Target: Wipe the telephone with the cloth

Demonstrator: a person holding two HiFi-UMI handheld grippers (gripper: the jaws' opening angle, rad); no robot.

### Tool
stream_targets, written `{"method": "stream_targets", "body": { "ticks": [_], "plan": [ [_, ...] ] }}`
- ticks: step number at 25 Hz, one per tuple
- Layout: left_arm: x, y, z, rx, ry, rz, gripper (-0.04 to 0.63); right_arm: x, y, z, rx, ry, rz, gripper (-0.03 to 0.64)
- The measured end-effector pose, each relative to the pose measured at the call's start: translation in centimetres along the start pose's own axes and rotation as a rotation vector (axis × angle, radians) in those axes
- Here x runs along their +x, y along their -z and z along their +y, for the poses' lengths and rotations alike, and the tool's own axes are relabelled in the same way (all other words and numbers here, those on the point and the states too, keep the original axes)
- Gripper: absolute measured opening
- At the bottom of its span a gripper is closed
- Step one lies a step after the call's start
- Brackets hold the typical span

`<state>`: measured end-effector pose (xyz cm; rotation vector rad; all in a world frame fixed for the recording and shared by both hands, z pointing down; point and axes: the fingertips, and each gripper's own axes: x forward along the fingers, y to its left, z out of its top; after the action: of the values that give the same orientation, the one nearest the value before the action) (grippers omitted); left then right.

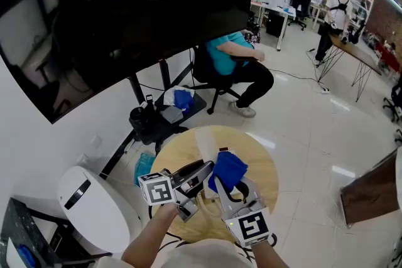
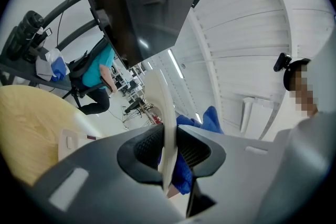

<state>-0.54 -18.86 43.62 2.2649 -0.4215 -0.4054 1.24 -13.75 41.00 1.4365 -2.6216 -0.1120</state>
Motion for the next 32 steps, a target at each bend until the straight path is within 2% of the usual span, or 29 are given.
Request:
{"method": "stream_targets", "body": {
  "ticks": [10, 14, 17, 20, 23, 32],
  "plan": [
    [0.5, -0.6, -0.4, -0.005, 0.001, -0.01, 0.075, -1.1, 3.0, 1.3, 0.041, -0.012, 0.049, 0.061],
    [0.7, -0.7, -0.5, -0.01, 0.003, -0.013, 0.075, -1.4, 2.8, 1.1, 0.044, -0.007, 0.048, 0.061],
    [0.5, -1.0, -0.7, -0.013, 0.005, -0.017, 0.077, -2.8, 2.8, -0.2, 0.062, 0.048, 0.031, 0.061],
    [0.0, -1.6, -0.7, -0.01, 0.007, -0.022, 0.075, -4.1, 5.2, -2.6, 0.113, 0.141, 0.066, 0.061],
    [-0.2, -1.9, -0.9, -0.016, 0.014, -0.026, 0.077, -3.8, 6.7, -3.7, 0.152, 0.159, 0.103, 0.061],
    [0.1, -0.3, -1.8, -0.002, 0.034, 0.022, 0.077, -2.1, 4.0, -3.6, 0.177, 0.121, 0.024, 0.061]
  ]
}}
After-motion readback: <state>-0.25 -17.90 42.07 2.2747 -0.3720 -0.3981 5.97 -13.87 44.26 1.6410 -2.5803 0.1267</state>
